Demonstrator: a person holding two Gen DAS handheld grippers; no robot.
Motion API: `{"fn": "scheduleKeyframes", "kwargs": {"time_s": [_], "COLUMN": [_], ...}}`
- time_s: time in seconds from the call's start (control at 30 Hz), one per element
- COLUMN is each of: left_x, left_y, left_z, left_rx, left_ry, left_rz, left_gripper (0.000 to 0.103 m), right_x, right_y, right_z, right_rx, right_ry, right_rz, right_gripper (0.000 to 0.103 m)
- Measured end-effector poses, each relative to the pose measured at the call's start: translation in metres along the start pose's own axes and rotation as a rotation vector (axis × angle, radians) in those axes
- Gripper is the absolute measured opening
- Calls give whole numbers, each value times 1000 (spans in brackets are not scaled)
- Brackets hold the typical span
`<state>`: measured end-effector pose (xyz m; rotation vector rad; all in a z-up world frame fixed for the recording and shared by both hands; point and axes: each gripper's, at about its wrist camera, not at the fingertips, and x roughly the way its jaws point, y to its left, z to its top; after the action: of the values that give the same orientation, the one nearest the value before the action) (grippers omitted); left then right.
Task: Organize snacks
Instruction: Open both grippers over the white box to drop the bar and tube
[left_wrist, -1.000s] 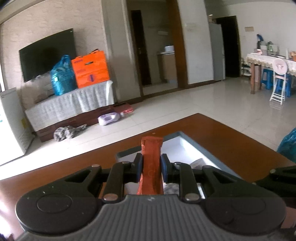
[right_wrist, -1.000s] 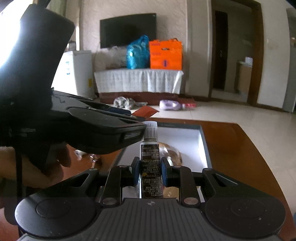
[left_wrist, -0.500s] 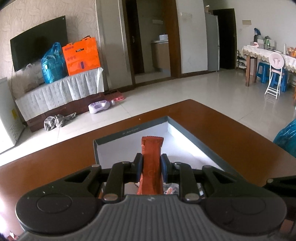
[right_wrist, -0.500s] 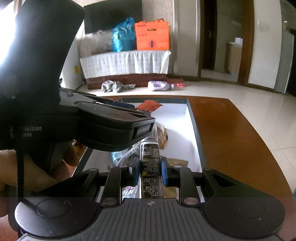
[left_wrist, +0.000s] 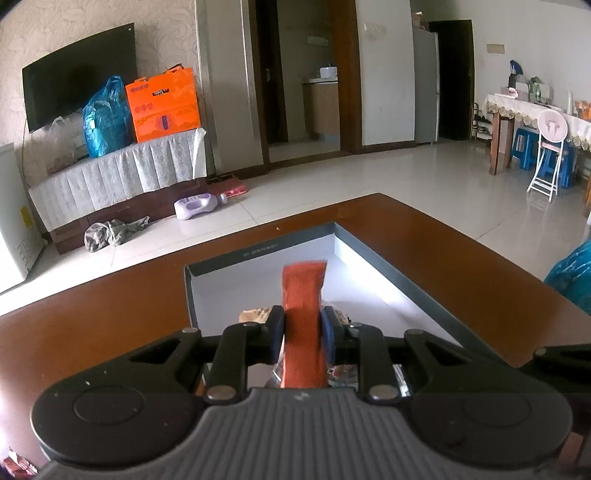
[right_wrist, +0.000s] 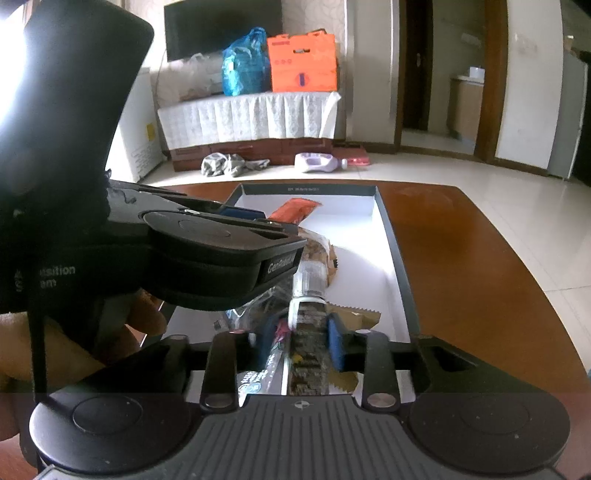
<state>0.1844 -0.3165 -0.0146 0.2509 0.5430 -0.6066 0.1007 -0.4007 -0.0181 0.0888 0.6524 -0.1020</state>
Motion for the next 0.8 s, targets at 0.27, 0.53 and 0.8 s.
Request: {"fn": "scheduleKeyframes", "kwargs": {"time_s": [0.27,0.53,0.8], "left_x": [-20,-48,-85], "left_y": [7,22,59], "left_z": [-2,-7,-24], "left_rx": [-4,-49,-133], "left_ry": [-36,-64,-97], "left_rz": [48,50,113], "left_gripper": [41,50,49], "right_x": [-12,-27,-32], "right_y": [2,10,17], "right_z": [1,3,2], "right_rx": [-14,-56,-82], "right_ry": [-56,-113,-125], "right_rz": [6,18,16], "right_gripper": [71,85,85]}}
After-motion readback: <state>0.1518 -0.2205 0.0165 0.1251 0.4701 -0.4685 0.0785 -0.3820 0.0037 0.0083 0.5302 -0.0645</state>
